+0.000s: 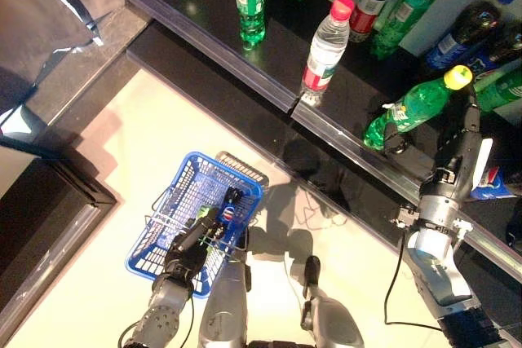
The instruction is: Pick up the drink and place into the basket.
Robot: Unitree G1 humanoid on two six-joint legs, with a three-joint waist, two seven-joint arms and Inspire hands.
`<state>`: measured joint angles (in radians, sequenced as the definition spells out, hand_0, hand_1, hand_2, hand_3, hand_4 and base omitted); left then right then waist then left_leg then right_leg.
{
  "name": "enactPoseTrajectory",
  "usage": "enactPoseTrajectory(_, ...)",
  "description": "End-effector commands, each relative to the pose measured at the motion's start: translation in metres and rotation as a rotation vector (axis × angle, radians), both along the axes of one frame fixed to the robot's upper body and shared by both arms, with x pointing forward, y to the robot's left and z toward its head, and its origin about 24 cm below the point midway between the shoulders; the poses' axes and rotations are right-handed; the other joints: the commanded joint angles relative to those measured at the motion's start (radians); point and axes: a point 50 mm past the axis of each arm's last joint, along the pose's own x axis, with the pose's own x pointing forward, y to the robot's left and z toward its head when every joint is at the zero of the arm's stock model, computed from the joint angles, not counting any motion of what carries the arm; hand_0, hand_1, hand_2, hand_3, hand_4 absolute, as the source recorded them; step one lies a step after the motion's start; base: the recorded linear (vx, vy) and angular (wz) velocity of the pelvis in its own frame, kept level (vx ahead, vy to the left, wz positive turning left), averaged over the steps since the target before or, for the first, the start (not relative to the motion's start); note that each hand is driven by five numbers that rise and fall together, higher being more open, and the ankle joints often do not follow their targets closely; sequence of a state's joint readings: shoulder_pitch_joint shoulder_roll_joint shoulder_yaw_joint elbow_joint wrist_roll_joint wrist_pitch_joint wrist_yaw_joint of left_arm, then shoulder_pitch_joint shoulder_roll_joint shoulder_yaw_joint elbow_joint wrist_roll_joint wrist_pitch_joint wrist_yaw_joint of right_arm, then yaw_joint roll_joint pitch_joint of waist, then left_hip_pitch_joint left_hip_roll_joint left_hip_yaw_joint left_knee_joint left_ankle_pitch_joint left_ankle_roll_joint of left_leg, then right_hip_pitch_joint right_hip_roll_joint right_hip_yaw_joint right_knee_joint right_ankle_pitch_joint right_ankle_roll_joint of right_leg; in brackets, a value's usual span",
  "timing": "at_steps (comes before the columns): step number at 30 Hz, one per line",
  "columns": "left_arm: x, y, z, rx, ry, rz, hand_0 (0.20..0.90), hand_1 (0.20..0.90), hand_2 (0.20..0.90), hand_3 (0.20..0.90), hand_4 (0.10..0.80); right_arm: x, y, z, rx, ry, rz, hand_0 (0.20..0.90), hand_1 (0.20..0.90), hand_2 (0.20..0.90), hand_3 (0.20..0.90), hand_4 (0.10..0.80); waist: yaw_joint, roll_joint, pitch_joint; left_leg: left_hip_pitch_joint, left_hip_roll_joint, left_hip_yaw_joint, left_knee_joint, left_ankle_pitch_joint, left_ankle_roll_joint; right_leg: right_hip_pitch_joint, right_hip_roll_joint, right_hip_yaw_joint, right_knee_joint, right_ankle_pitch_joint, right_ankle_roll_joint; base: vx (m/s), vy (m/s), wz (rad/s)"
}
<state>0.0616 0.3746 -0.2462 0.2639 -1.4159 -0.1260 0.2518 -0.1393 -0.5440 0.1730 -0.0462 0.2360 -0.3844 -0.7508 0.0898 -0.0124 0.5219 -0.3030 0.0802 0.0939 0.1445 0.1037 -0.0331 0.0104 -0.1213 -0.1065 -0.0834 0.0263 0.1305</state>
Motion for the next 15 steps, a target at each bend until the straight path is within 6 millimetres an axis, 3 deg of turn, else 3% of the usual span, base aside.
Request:
enactPoseTrajectory(1,0.016,-0.001,0.062,0.014,-0.352,-0.057,0.300,0.300,0.300,0.200,0.100,-0.001,-0.002,0.044,0.011,-0.258,0.012,0.900,0.900,0.900,0.900,0.800,0.002,-0.010,-0.033,-0.144,0.026,-0.047,0.185,-0.070,-0.087,0.070,-0.005,-0.020,0.000,-0.013,0.018,-0.069,-0.050,0.00)
enactPoseTrajectory(6,0.027,0.001,0.071,0.031,-0.396,-0.066,0.300,0.300,0.300,0.200,0.100,0.016,-0.010,0.047,0.069,-0.260,-0.033,0.900,0.900,0.900,0.900,0.800,0.011,-0.008,-0.002,-0.154,0.026,-0.047,0.167,-0.063,-0.086,0.042,-0.009,-0.030,-0.004,-0.006,0.017,-0.058,-0.039,0.03)
enactPoseTrajectory(15,0.043,0.004,0.087,0.064,-0.450,-0.070,0.300,0.300,0.300,0.200,0.100,0.040,-0.023,0.076,0.129,-0.296,-0.021,0.900,0.900,0.900,0.900,0.800,0.018,-0.017,-0.002,-0.192,0.020,-0.045,0.132,-0.056,-0.079,-0.055,-0.015,-0.051,-0.004,0.019,0.011,-0.053,-0.040,0.03)
